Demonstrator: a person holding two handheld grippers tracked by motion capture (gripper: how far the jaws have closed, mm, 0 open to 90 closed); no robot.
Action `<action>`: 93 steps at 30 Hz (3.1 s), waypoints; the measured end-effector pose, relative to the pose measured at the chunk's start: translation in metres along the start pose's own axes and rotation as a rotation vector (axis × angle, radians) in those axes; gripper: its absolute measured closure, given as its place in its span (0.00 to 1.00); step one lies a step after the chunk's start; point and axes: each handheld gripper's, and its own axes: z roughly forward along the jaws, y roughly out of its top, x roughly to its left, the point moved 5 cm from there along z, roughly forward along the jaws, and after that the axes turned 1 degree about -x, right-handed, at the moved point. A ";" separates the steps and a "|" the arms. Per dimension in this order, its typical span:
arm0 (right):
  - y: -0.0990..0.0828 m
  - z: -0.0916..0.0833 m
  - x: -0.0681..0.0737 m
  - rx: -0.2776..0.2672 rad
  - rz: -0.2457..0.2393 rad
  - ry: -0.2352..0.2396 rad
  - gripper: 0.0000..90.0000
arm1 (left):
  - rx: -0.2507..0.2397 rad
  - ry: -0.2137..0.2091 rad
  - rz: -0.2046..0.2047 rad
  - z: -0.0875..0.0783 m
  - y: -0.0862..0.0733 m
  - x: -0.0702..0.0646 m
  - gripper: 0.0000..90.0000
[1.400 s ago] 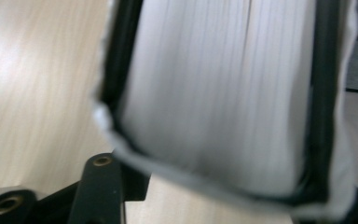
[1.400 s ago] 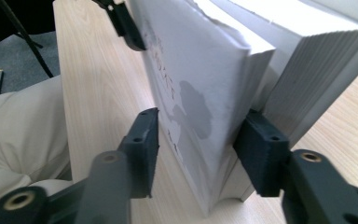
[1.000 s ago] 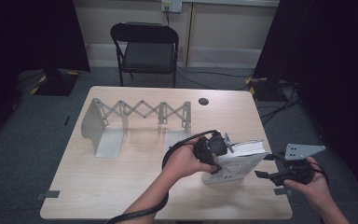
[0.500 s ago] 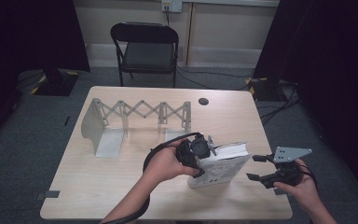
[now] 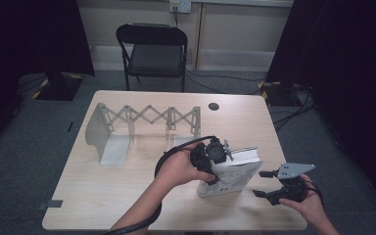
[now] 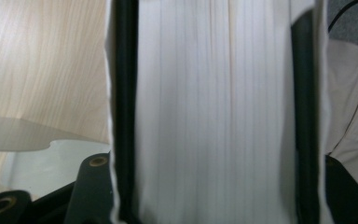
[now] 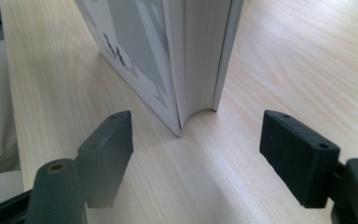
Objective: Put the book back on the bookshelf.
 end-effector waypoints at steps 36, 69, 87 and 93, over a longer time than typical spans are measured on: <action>-0.033 0.029 0.001 0.056 0.075 -0.064 0.18 | 0.144 -0.038 0.007 0.015 0.028 0.010 0.46; -0.038 0.043 0.000 0.065 0.079 -0.117 0.15 | 0.225 -0.030 -0.036 0.017 0.033 0.008 0.56; -0.038 0.043 -0.001 0.066 0.077 -0.115 0.15 | 0.272 -0.015 -0.158 0.008 0.027 0.000 0.59; -0.038 0.043 0.000 0.067 0.078 -0.116 0.15 | 0.266 -0.017 -0.150 0.008 0.022 0.000 0.58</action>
